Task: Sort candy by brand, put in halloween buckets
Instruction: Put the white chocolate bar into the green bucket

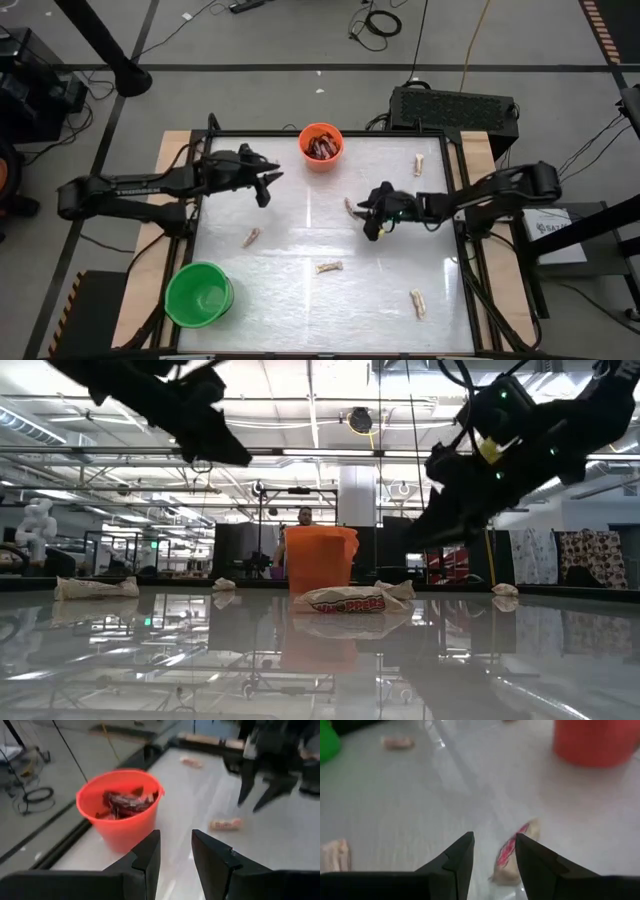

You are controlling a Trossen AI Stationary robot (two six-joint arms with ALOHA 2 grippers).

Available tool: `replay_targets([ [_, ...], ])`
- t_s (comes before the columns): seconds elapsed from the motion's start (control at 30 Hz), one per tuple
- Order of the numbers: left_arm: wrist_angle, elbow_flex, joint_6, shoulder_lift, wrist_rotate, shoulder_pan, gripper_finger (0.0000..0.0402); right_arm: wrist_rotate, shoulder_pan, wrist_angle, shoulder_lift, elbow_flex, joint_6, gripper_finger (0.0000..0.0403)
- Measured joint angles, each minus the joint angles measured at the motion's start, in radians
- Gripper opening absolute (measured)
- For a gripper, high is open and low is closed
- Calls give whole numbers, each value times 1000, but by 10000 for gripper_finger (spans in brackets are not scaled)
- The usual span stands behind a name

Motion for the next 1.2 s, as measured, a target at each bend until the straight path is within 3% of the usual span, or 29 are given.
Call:
replay_targets([
  [0.13, 91, -71, 0, -47, -2, 0, 118, 97, 59, 43, 99, 0, -5, 137],
  [0.33, 101, -79, 0, -53, 2, -2, 118, 138, 104, 157, 197, 0, -55, 137],
  [0.5, 104, -79, 0, -53, 8, -7, 118, 301, 127, 168, 236, 0, -89, 137],
  [0.73, 95, -79, -1, -61, 8, -8, 118, 289, 129, 174, 282, 0, -82, 129],
  [0.87, 30, -79, -6, -130, -30, -9, 118, 289, 129, 184, 296, 0, -79, 97],
  [1.07, -37, -89, -24, -282, -144, -9, 118, 289, 129, 205, 297, 0, -101, 15],
  [1.2, -25, -166, -25, -400, -201, -9, 118, 289, 129, 239, 297, 0, -108, 5],
])
